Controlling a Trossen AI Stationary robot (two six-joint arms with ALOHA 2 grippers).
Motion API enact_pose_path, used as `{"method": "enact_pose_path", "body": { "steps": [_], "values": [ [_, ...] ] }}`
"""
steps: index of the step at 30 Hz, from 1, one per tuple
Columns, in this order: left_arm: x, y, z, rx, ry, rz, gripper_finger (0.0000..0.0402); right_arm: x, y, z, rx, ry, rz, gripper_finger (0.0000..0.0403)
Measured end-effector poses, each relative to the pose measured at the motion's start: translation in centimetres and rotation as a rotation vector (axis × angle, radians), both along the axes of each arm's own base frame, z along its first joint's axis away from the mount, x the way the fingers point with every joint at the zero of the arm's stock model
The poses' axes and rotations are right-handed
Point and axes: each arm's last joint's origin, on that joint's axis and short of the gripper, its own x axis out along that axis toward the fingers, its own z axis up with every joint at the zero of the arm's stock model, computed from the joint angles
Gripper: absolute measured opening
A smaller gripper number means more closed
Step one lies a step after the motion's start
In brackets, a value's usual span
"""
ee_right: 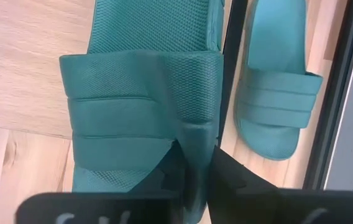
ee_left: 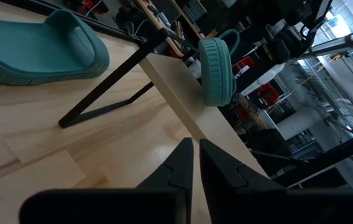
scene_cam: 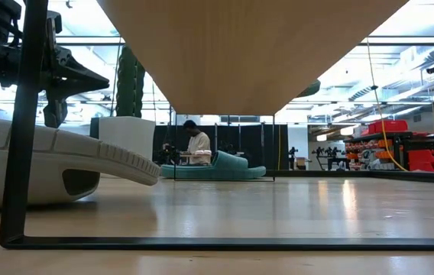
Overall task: Pick and place slides into the shelf
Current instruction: Put the right green slide on the shelf
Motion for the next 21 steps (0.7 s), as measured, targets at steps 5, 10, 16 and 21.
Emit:
{"method": "enact_pose_path", "body": {
  "steps": [5, 10, 16, 21],
  "values": [
    [0.00, 0.00, 0.00, 0.002, 0.001, 0.000, 0.0034, 0.02, 0.10, 0.00, 0.002, 0.002, 0.000, 0.0053],
    [0.00, 0.00, 0.00, 0.003, 0.001, 0.000, 0.0028, 0.01, 0.12, 0.00, 0.015, 0.002, -0.026, 0.0058],
    [0.00, 0.00, 0.00, 0.006, 0.002, 0.000, 0.0035, 0.01, 0.13, 0.02, 0.021, 0.000, -0.036, 0.0086],
    [0.00, 0.00, -0.01, 0.006, 0.003, 0.000, 0.0033, 0.00, 0.10, 0.01, 0.007, 0.005, -0.042, 0.0120]
  ]
}}
